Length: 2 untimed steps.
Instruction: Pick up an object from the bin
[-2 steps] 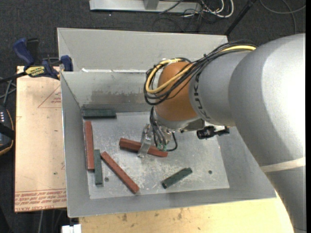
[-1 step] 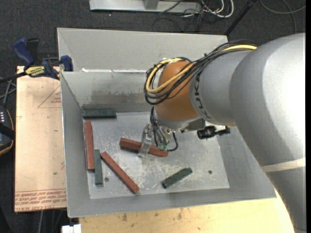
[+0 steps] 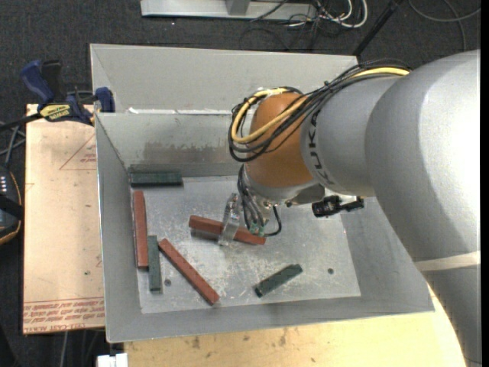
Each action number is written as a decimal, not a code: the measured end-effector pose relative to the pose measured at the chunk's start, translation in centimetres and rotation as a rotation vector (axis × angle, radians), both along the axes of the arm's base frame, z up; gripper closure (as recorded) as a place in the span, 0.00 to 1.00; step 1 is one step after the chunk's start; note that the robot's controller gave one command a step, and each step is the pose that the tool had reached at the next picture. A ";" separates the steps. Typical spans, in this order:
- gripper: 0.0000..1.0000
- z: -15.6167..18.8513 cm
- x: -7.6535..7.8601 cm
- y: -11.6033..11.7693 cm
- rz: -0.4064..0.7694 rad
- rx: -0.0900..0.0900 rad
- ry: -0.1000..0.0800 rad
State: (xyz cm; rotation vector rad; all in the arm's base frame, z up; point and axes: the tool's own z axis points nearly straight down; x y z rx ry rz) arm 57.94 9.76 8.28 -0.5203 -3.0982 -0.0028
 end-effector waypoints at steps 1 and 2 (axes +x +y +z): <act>1.00 1.0 -0.1 0.0 0.001 -0.001 0.004; 1.00 3.1 -0.2 0.0 0.002 -0.002 0.006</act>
Offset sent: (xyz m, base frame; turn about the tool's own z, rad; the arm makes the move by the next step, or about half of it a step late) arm 0.0000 -0.0001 0.0253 0.0000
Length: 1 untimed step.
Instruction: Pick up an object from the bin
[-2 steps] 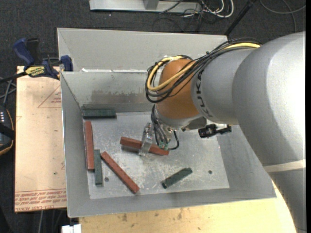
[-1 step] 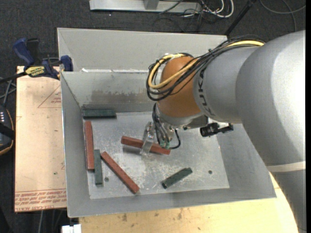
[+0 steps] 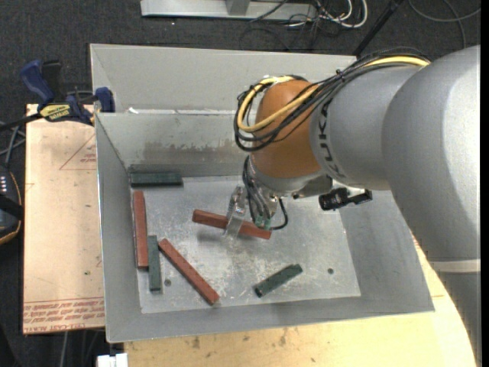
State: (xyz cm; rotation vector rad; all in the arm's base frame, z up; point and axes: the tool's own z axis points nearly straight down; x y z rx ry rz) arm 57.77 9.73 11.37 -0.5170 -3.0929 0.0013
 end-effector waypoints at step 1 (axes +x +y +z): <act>1.00 1.7 0.2 0.0 0.001 0.001 -0.009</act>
Offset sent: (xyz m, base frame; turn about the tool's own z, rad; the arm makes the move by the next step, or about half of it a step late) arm 0.0000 0.0000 0.0168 0.0000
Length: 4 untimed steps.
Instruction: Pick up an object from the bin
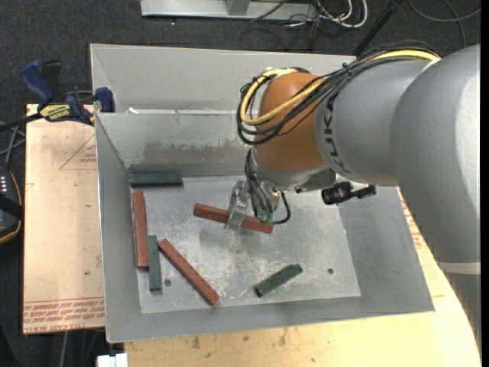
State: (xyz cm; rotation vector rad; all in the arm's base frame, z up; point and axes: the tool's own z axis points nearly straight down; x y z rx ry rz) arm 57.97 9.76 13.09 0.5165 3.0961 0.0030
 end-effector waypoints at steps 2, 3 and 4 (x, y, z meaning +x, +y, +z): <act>1.00 1.3 0.0 0.0 0.001 0.000 0.000; 1.00 2.0 0.0 0.0 0.001 0.000 0.002; 1.00 3.1 0.0 0.0 0.002 -0.001 0.004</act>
Offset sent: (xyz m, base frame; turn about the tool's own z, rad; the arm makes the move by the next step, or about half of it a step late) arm 0.0000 0.0000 0.0293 0.0000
